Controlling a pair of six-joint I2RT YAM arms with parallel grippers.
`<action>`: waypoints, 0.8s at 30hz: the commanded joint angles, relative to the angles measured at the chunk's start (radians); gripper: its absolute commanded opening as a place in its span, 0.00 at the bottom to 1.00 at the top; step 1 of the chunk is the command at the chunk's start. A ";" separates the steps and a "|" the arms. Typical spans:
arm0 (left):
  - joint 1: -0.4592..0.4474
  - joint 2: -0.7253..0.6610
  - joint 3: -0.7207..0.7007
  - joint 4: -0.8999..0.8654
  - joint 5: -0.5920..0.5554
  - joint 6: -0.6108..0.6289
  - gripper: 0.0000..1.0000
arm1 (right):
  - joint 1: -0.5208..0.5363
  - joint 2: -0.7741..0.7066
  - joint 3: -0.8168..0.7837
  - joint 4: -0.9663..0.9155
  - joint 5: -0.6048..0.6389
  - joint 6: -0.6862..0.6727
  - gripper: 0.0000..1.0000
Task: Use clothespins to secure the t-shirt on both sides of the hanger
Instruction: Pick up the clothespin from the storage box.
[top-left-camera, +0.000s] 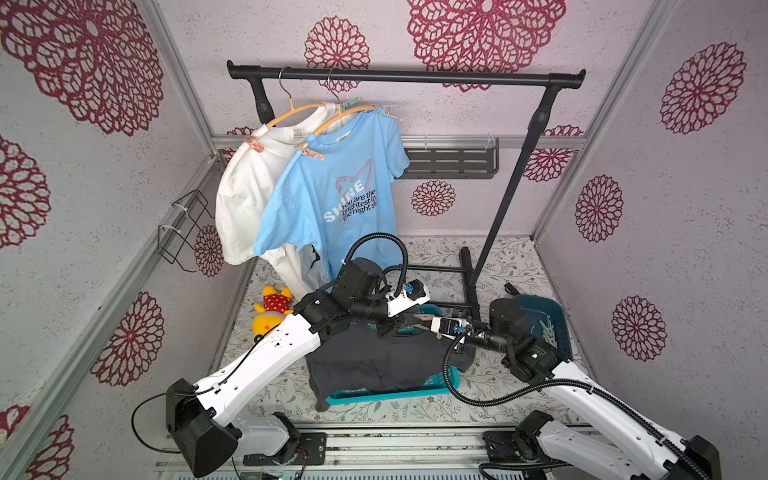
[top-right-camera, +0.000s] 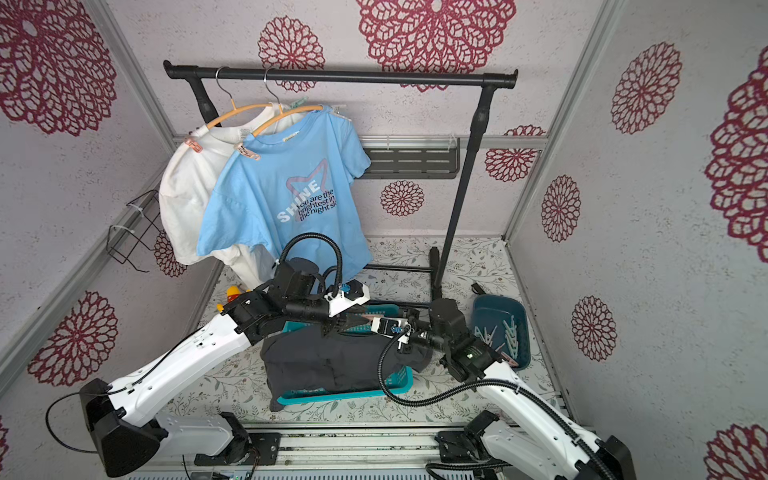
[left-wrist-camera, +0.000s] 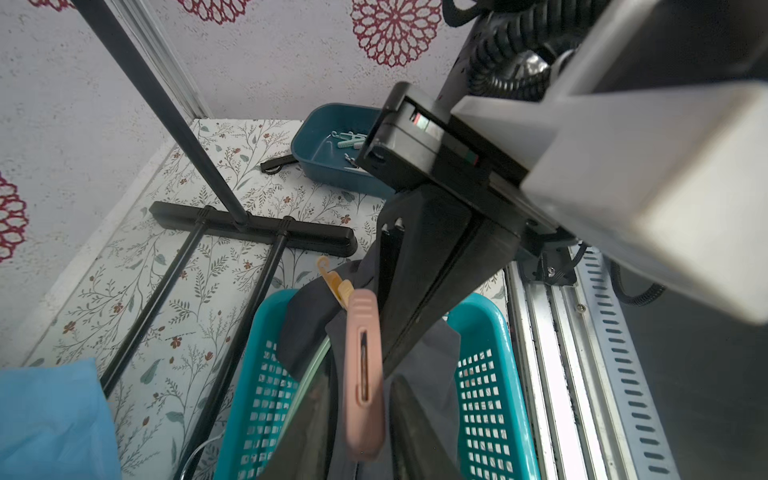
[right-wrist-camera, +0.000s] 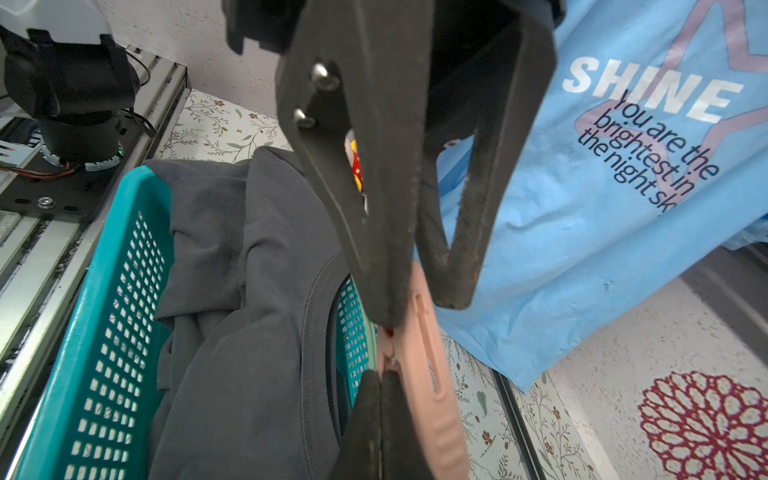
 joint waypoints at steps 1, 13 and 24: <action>-0.009 0.019 0.020 -0.033 -0.001 0.025 0.24 | 0.009 -0.005 0.030 0.020 0.003 -0.018 0.00; -0.009 0.027 0.028 -0.045 -0.006 0.027 0.16 | 0.009 0.006 0.028 0.027 0.012 -0.017 0.00; -0.009 0.013 0.018 -0.023 -0.065 0.022 0.00 | 0.009 -0.026 -0.018 0.074 0.083 0.025 0.39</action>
